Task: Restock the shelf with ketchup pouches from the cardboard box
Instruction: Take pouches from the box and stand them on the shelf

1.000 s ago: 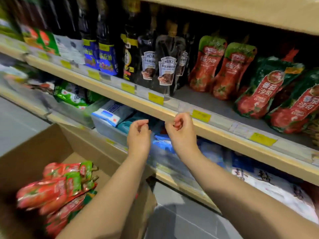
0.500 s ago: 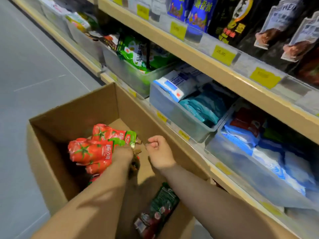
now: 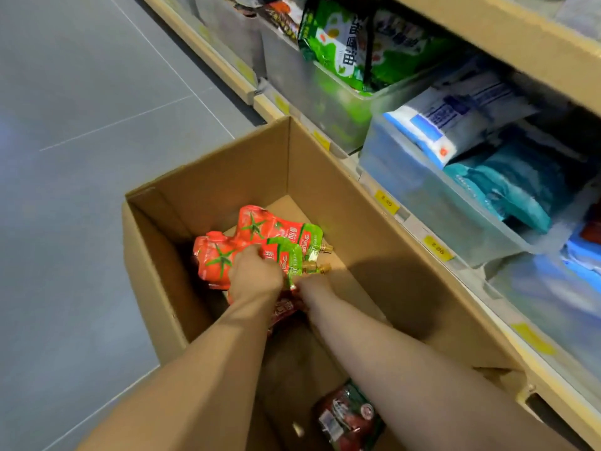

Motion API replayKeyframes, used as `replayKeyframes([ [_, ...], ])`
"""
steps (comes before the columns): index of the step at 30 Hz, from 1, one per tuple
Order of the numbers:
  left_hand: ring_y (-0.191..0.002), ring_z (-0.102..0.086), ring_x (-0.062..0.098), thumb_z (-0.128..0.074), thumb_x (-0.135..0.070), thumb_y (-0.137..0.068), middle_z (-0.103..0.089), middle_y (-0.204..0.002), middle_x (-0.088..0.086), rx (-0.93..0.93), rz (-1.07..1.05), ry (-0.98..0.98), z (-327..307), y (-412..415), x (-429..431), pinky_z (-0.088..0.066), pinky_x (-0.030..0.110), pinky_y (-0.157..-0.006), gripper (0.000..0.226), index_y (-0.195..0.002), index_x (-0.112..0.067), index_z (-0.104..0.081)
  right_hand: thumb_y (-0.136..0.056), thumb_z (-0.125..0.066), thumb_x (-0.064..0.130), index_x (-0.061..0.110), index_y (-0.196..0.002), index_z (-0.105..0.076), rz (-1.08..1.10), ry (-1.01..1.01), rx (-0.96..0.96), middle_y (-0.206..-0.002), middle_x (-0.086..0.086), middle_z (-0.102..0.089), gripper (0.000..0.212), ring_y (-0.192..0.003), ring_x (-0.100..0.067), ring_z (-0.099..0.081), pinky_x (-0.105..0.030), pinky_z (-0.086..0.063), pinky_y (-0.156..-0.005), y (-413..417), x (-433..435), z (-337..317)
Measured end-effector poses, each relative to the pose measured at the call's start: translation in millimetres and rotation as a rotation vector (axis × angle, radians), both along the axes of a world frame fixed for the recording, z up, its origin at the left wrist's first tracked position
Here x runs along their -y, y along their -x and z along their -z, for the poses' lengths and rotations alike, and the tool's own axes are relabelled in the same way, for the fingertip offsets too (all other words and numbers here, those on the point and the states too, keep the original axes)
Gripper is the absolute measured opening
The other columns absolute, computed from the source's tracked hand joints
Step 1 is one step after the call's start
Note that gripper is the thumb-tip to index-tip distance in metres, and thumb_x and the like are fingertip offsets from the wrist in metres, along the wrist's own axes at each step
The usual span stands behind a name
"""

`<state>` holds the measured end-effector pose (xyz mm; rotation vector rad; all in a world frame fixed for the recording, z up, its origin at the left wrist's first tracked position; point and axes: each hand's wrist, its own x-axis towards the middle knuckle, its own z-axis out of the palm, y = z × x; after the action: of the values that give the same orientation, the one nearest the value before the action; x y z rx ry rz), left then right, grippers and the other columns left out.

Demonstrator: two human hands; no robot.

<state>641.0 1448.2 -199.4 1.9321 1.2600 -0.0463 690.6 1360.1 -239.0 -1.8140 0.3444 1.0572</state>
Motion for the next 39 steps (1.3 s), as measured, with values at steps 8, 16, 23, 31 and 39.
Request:
replayKeyframes([
  [8,-0.121,-0.035,0.033,-0.059,-0.019,-0.075,-0.034,-0.132,0.005,-0.121,0.078,-0.219,-3.5,2.8,11.3,-0.036,0.045,-0.096,0.078,-0.143,-0.034,-0.024,-0.088,-0.049,0.016,0.026,-0.082,-0.055,-0.024,-0.086,0.486,-0.068,0.002,-0.063,0.013,-0.063,-0.012,-0.06,-0.031,-0.049,-0.069,7.0,11.5,-21.5],
  [16,-0.123,-0.037,0.036,-0.069,-0.04,-0.075,-0.04,-0.13,0.013,0.022,0.151,-0.167,-24.1,0.5,29.3,-0.034,0.044,-0.101,0.065,-0.132,-0.029,-0.041,-0.09,-0.051,0.014,0.018,-0.089,-0.064,-0.145,-0.162,0.948,-0.079,0.009,-0.059,0.013,-0.074,-0.006,-0.056,-0.021,-0.046,-0.07,-8.3,44.1,-99.8],
  [23,-0.059,-0.057,-0.002,-0.064,-0.01,-0.085,-0.059,-0.073,0.003,0.506,0.382,0.241,-64.9,-8.0,75.3,-0.046,0.019,-0.061,0.003,-0.084,-0.01,-0.061,-0.092,-0.051,0.017,0.026,-0.085,-0.06,-0.02,-0.141,1.02,-0.08,0.016,-0.059,0.014,-0.07,0.01,-0.056,-0.002,-0.04,-0.061,-28.9,118.0,-163.5],
  [31,-0.048,-0.05,-0.012,-0.057,-0.014,-0.09,-0.057,-0.064,-0.006,0.69,0.501,0.284,-146.4,-40.4,141.0,-0.038,0.004,-0.05,0.02,-0.071,-0.02,-0.055,-0.091,-0.054,0.018,0.008,-0.096,-0.064,0.335,-0.217,0.929,-0.075,-0.002,-0.061,0.014,-0.06,-0.006,-0.056,-0.019,-0.045,-0.052,-41.4,208.8,-244.2],
  [39,-0.059,-0.057,0.002,-0.058,-0.025,-0.088,-0.06,-0.066,-0.008,0.82,0.56,0.36,-221.2,-55.2,217.6,-0.043,0.017,-0.053,0.018,-0.071,-0.025,-0.055,-0.093,-0.05,0.032,0.016,-0.075,-0.058,0.311,-0.134,0.857,-0.05,0.009,-0.054,0.025,-0.043,-0.004,-0.05,-0.017,-0.042,-0.042,-4.7,291.8,-274.5],
])
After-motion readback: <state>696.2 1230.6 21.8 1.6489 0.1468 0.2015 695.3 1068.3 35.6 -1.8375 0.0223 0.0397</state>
